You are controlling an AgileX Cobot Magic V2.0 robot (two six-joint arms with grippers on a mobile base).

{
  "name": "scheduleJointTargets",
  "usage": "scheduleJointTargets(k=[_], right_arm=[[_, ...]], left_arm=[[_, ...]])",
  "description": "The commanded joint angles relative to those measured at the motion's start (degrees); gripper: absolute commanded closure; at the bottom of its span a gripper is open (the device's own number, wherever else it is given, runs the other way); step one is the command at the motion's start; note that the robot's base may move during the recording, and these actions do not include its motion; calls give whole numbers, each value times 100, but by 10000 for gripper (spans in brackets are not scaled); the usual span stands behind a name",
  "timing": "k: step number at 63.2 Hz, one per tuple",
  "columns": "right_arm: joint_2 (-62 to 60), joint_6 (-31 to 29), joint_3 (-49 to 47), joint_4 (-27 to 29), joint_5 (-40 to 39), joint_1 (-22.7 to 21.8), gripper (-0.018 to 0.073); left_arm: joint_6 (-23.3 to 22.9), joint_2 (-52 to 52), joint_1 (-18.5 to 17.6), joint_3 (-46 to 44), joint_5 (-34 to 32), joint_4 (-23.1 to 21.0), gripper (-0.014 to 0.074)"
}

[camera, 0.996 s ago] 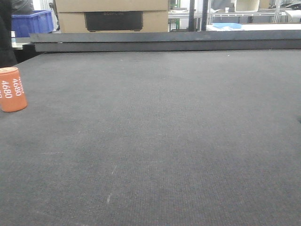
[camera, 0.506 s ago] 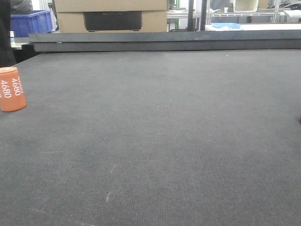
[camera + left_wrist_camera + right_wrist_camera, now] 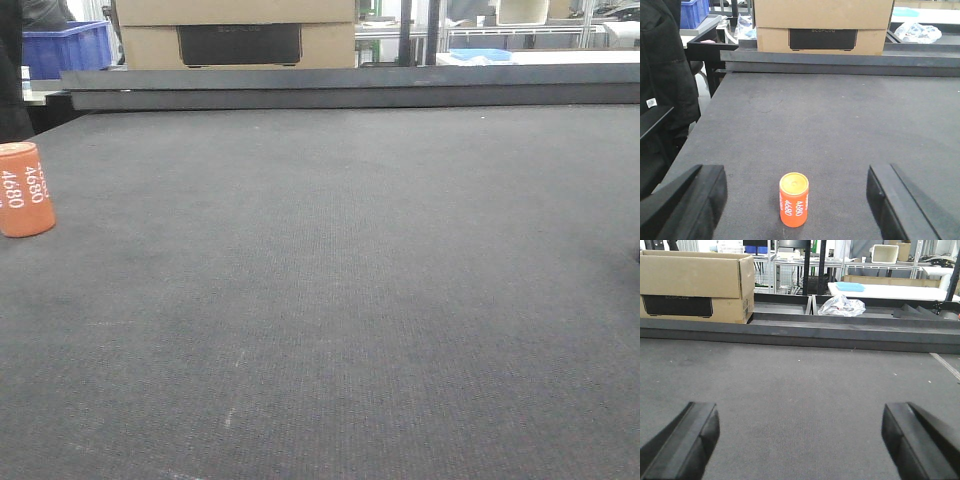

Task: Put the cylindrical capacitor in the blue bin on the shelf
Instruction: 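Move the right gripper down toward the small maroon capacitor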

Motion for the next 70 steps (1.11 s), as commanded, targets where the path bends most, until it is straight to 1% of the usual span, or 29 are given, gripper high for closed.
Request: scheduleJointTargets(k=[1, 9, 12, 20, 26, 34, 38, 46, 70], right_arm=[[22, -7, -50, -10, -46, 29, -12], [22, -7, -24, 413, 520, 227, -12], [37, -7, 48, 465, 681, 317, -12], [75, -7, 501, 465, 531, 458, -12], [226, -7, 1024, 465, -1, 462, -12], [624, -7, 1753, 465, -1153, 462, -12], [914, -7, 1948, 465, -1612, 462, -12], [1618, -7, 2026, 465, -2153, 462, -12], [3975, -7, 2026, 399, -4266, 462, -12]], left_arm=[[-17, 9, -101, -48, -138, -77, 120], [-17, 9, -259, -48, -138, -77, 120], [-17, 9, -300, -48, -138, -77, 120], [-17, 9, -311, -48, -159, -77, 120], [-17, 9, -311, -48, -209, -77, 120], [-17, 9, -311, -48, -209, -77, 120], [-17, 9, -311, -48, -209, -77, 120], [-17, 9, -311, -48, -220, -77, 120], [-17, 9, -311, -48, -198, -77, 120]])
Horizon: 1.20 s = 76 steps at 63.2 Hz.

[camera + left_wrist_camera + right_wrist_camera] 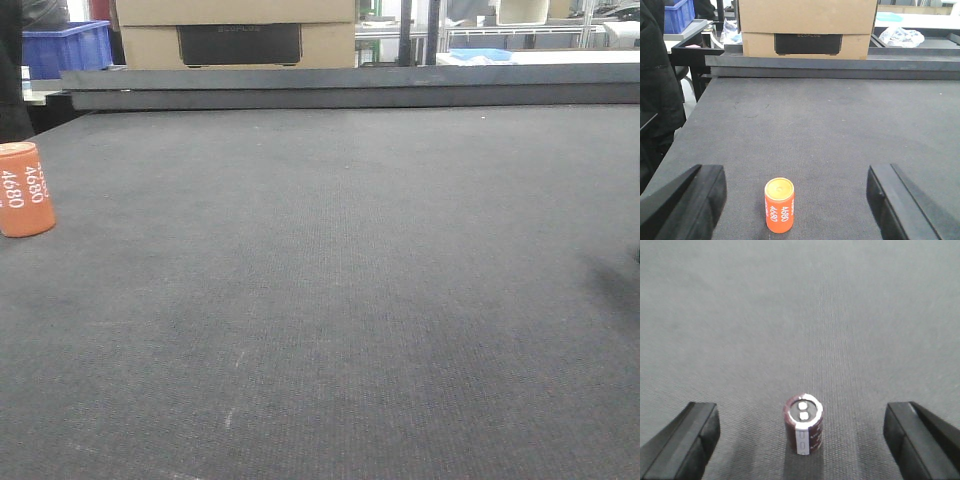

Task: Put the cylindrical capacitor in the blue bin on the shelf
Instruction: 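Move the right gripper down toward the small maroon capacitor, then close the right gripper around the maroon capacitor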

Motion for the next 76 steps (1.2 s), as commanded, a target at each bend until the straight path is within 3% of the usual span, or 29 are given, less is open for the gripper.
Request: scheduleJointTargets(k=[1, 23, 46, 76], right_arm=[[404, -7, 19, -84, -629, 9, -12], [1605, -7, 217, -94, -2175, 9, -12], [2947, -143, 473, 45, -4373, 9, -10], [3508, -143, 190, 45, -4378, 9, -10]], left_arm=[[-17, 9, -38, -48, -95, -44, 120], [-17, 9, -38, -48, -74, -44, 120], [-17, 9, -38, -48, -74, -44, 120], [-17, 9, -38, -48, -74, -44, 120]])
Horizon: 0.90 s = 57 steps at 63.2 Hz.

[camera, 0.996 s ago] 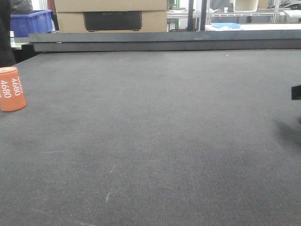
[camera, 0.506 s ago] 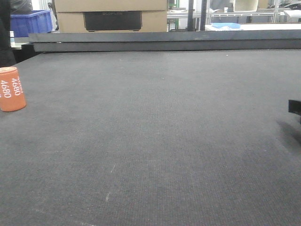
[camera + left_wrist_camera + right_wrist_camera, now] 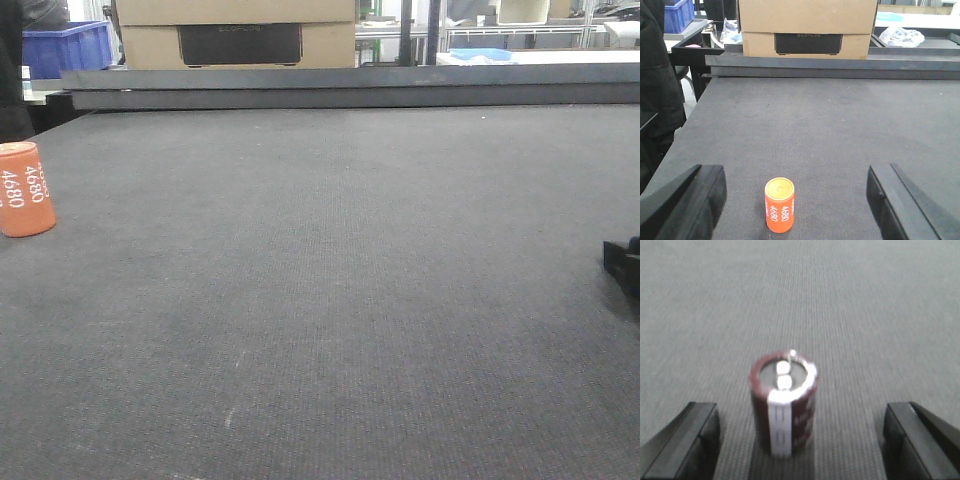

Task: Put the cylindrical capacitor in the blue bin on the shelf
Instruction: 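Close the right gripper around the maroon capacitor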

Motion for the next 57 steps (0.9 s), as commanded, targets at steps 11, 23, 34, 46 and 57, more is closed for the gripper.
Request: scheduleJointTargets(k=[11, 23, 34, 46, 57], right_arm=[[22, -44, -190, 13, -153, 9, -9], [22, -44, -204, 13, -153, 9, 218], [22, -44, -204, 51, -153, 9, 576], [10, -44, -204, 59, -153, 9, 720], [-528, -44, -204, 59, -69, 9, 720]], left_arm=[[-17, 9, -38, -48, -74, -44, 120], [-17, 9, -38, -48, -74, -44, 120], [-17, 9, -38, -48, -74, -44, 120], [-17, 9, -38, -48, -74, -44, 120], [-17, -4, -38, -48, -48, -107, 120]])
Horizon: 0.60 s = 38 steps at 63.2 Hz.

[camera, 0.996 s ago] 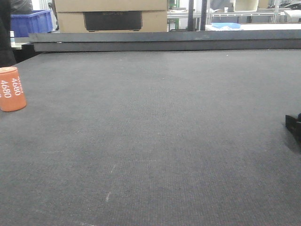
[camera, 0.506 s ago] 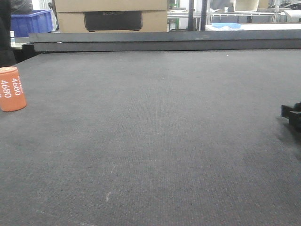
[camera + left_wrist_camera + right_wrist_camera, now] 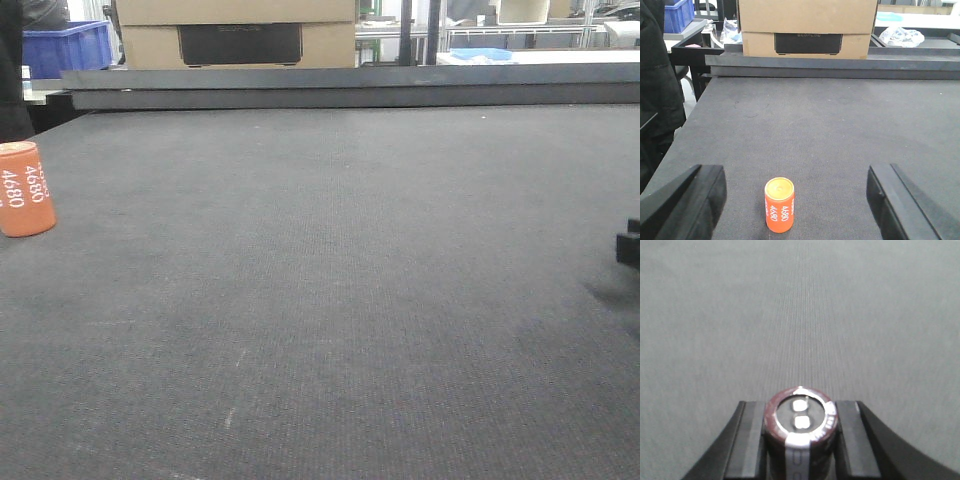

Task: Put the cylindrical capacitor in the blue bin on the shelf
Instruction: 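Close the right gripper around the maroon capacitor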

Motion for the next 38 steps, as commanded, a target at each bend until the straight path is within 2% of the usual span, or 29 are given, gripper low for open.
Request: scheduleJointTargets(k=[1, 7, 12, 15, 24, 38], right_arm=[[-453, -39, -9, 24, -20, 9, 720], [-1062, -39, -100, 24, 830, 9, 720], [-1784, -39, -350, 24, 2054, 9, 720], [-2207, -39, -645, -21, 3105, 9, 720], [-3203, -39, -1577, -298, 5390, 9, 720], [-4027, -39, -3120, -345, 8148, 9, 720]], left_arm=[[-17, -4, -38, -48, -48, -122, 120], [-17, -4, -38, -48, -48, -285, 120], [-17, -4, -38, -48, -37, -307, 120], [-17, -4, -38, -48, -37, -307, 120], [-17, -4, -38, -48, -37, -307, 120], [-17, -4, -38, -48, -37, -307, 120]])
